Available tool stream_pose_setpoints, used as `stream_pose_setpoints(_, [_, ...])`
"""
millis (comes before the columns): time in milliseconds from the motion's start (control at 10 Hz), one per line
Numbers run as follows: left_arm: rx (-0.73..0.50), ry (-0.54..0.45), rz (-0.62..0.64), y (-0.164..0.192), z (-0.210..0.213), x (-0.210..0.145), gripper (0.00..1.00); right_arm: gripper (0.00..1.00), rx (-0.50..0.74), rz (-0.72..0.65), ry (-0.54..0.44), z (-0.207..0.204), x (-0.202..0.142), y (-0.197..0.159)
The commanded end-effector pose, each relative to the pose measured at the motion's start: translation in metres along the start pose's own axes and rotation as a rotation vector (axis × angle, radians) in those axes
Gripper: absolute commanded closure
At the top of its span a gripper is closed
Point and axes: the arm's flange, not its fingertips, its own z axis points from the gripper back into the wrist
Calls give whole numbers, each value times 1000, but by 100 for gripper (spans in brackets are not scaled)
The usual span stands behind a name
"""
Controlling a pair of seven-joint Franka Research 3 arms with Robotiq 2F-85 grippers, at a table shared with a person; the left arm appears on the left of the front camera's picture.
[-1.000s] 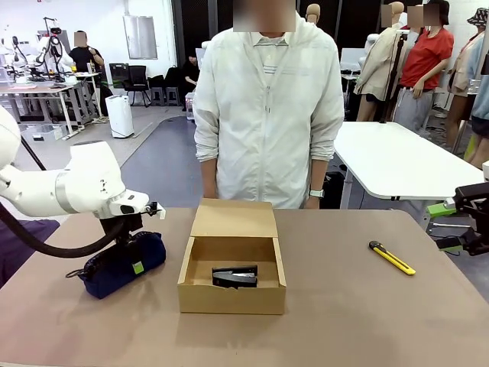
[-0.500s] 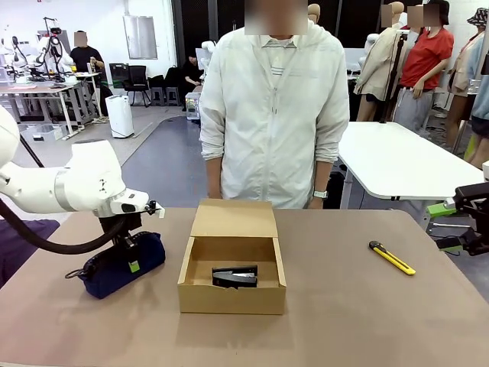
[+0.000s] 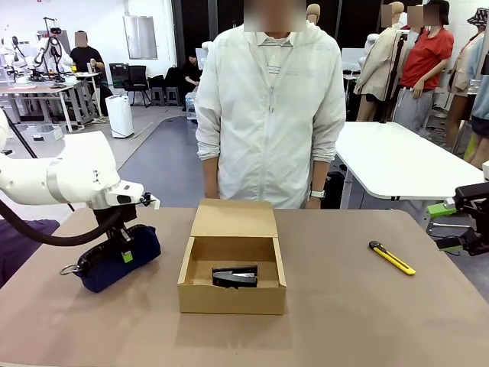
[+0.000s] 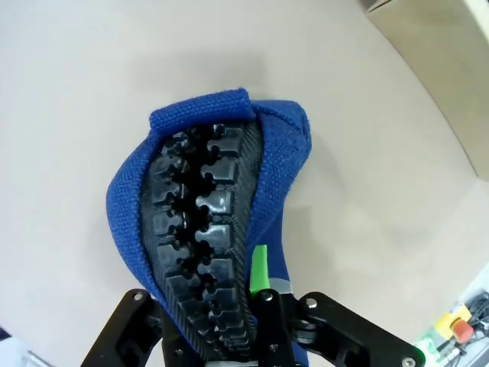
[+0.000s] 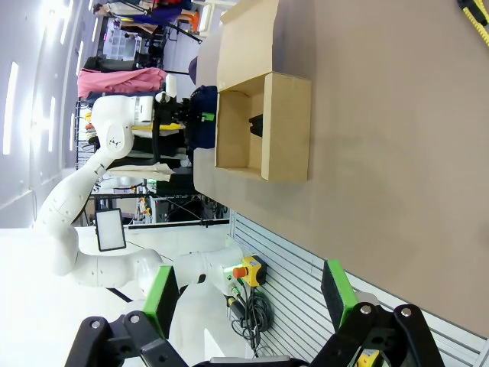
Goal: Pack the items into the box.
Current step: Pick up the item specified by the human and place it in the Mailer Box.
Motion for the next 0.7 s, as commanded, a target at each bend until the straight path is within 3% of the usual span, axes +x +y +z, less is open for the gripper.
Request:
stream_pose_setpoints(0, [-27,39,6,-9,54,-10,100,0,-5,-10,14,4,0,3])
stream_pose_setpoints(300, [-170,48,-137,-52,178,-47,100,0,-5,-10,14,4,0,3])
stream_pose_setpoints(400, [-143,37,-146,-63,195,-59,100,0,-5,-10,14,4,0,3])
stream_pose_setpoints(600, [-88,-24,-35,-64,208,-78,100,0,-5,-10,14,4,0,3])
